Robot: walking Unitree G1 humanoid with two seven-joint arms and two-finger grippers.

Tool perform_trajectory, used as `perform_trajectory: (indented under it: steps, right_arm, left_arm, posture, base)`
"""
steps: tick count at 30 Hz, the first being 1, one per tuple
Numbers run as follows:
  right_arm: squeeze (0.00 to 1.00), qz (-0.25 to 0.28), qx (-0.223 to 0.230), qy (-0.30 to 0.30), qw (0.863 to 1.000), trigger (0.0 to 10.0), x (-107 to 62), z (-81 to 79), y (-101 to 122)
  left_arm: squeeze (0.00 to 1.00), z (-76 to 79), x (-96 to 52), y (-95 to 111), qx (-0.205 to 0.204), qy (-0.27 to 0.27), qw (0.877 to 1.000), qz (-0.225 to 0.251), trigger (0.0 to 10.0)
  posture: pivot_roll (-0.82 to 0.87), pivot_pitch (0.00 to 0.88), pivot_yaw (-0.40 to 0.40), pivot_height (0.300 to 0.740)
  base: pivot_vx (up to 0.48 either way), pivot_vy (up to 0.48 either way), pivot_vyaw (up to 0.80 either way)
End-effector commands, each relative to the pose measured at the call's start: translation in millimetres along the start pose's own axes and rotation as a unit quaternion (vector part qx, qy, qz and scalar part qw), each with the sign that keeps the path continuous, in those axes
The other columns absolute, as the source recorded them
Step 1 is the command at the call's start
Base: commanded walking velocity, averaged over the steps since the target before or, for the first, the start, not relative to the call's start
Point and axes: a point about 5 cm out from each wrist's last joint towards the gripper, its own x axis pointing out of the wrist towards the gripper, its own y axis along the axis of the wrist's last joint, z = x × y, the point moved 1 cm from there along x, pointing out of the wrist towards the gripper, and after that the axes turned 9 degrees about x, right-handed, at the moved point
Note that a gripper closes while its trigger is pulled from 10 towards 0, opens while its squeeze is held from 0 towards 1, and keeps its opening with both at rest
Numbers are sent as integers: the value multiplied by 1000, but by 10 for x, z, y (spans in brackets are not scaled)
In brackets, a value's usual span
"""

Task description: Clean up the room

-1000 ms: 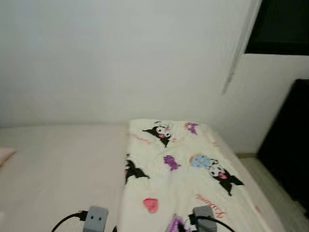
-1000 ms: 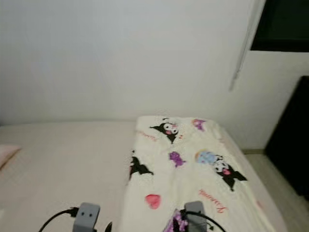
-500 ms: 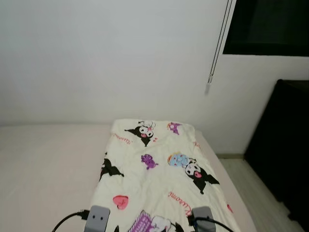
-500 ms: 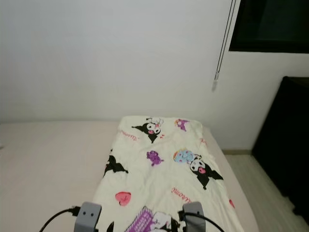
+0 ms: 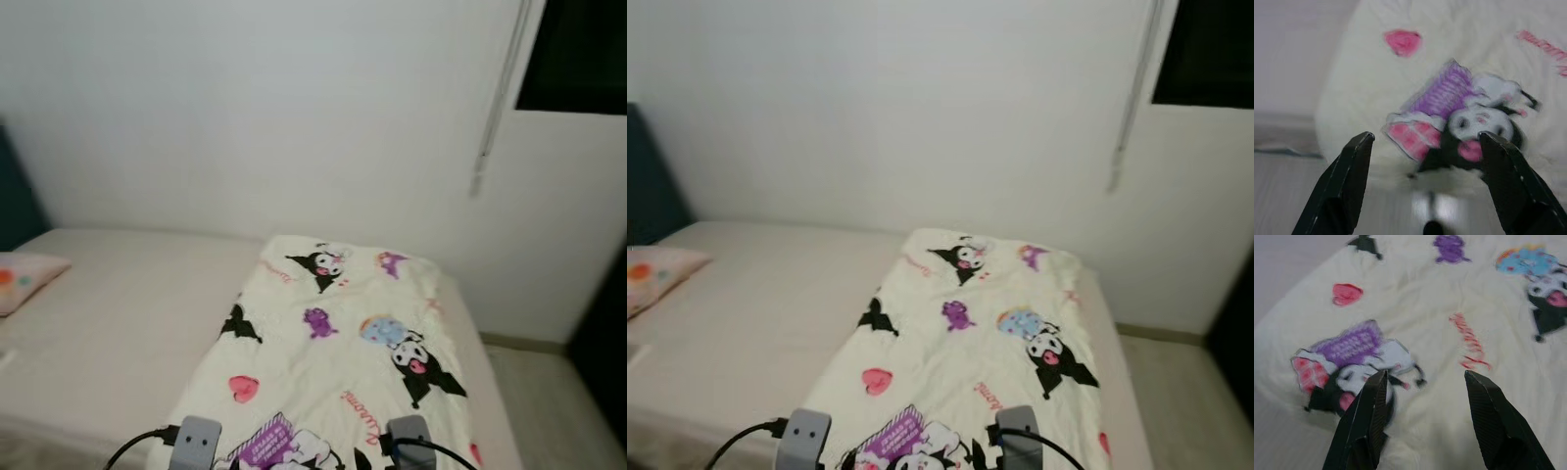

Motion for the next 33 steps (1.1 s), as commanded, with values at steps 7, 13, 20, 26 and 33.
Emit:
perform_trajectory:
  steps: [7,13,20,26,33]
  right_arm:
    - [0,-11,14,-7,1000,10000,-41,35,-57]
    - [0,-11,11,-7,1000,10000,-49,32,-48]
    - [0,-12,6,-5,1000,10000,-40,26,-37]
    - [0,-12,3,-4,1000,10000,-37,16,-28]
    - [0,-14,1,4,1000,10000,-36,-1,-19]
  left_arm:
    - [0,25,4,7,2,-7,1000,-2,10000]
    - [0,28,-1,6,2,-7,1000,-3,10000]
    - [0,22,6,10,1,-6,1000,-3,10000]
    - [0,26,4,10,0,-6,1000,-4,10000]
    - [0,30,3,17,-2,-5,1000,-4,10000]
  posture:
    - [5,130,-32,740]
    - [5,133,-32,740]
    - [4,139,-32,740]
    - [3,142,-33,740]
    - [3,146,-33,740]
  base:
    - [0,-366,0]
    - [0,-366,0]
    - [0,-369,0]
    - [0,-369,0]
    - [0,-369,0]
